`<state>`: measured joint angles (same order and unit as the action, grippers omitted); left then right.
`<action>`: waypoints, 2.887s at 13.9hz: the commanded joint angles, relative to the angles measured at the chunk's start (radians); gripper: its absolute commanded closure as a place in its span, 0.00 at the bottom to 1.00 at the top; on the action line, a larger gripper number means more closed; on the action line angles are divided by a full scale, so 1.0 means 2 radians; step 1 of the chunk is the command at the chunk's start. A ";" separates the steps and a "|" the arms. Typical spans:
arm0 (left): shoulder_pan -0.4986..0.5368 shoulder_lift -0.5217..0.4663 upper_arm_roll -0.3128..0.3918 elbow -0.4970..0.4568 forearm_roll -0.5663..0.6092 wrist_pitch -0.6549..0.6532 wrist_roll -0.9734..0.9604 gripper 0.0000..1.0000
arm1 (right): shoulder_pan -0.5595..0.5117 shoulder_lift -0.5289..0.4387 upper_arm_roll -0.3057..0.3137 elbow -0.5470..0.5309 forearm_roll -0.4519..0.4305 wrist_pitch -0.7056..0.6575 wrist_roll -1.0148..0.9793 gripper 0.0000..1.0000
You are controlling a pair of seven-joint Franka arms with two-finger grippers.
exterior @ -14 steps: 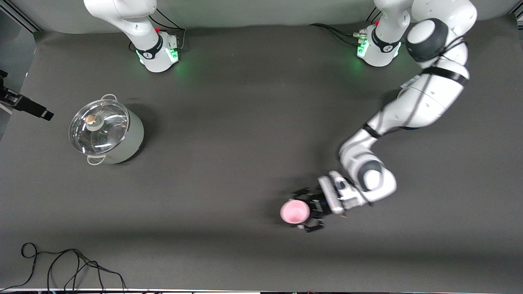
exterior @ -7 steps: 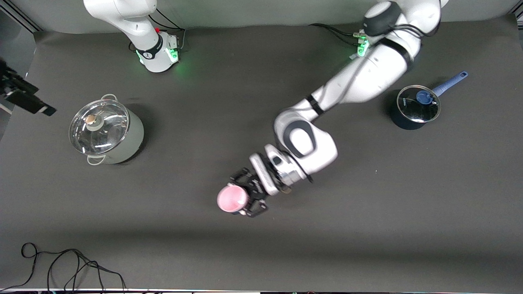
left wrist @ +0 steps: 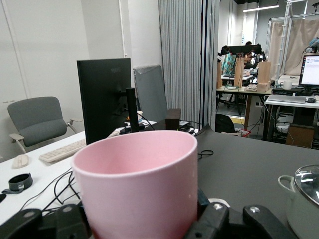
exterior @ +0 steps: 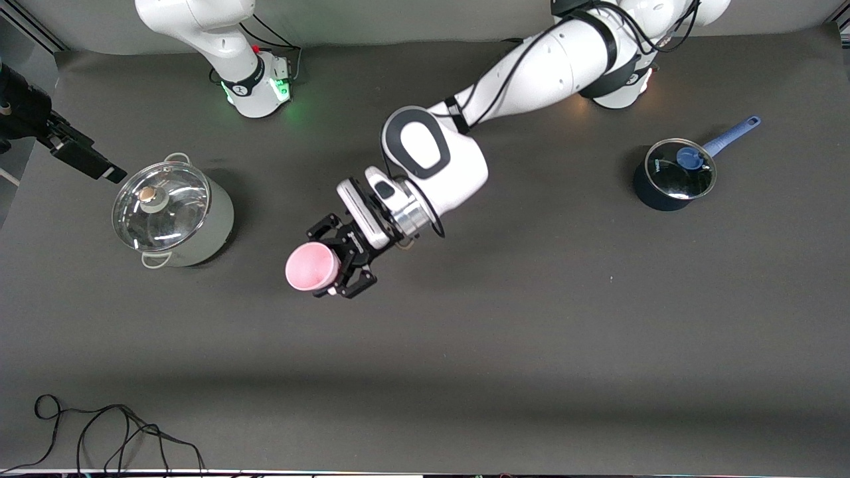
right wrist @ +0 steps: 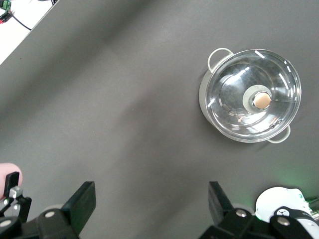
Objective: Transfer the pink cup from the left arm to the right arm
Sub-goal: 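Lift the pink cup with the left gripper toward the white pot, then hold the cup with the left gripper while the right gripper reaches it, then close the right gripper on the cup rim and open the left gripper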
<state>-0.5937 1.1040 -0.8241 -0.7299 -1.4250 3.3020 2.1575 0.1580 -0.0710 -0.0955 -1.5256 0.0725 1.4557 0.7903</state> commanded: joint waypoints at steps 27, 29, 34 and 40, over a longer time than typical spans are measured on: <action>-0.045 -0.020 0.024 0.038 0.002 0.039 -0.036 1.00 | 0.133 0.255 0.045 0.290 0.035 -0.018 0.195 0.00; -0.045 -0.020 0.024 0.038 0.002 0.039 -0.036 1.00 | 0.130 0.261 0.045 0.283 0.035 -0.018 0.193 0.00; -0.045 -0.020 0.025 0.038 0.002 0.039 -0.046 1.00 | 0.129 0.259 0.040 0.269 0.035 -0.018 0.181 0.01; -0.045 -0.020 0.023 0.039 0.002 0.039 -0.049 1.00 | 0.129 0.260 0.041 0.270 0.034 -0.018 0.182 1.00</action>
<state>-0.6650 1.0699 -0.7910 -0.6691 -1.4246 3.3603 2.0848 0.4177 0.4537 -0.0089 -0.9839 0.1184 1.4312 1.1638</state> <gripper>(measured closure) 0.322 0.269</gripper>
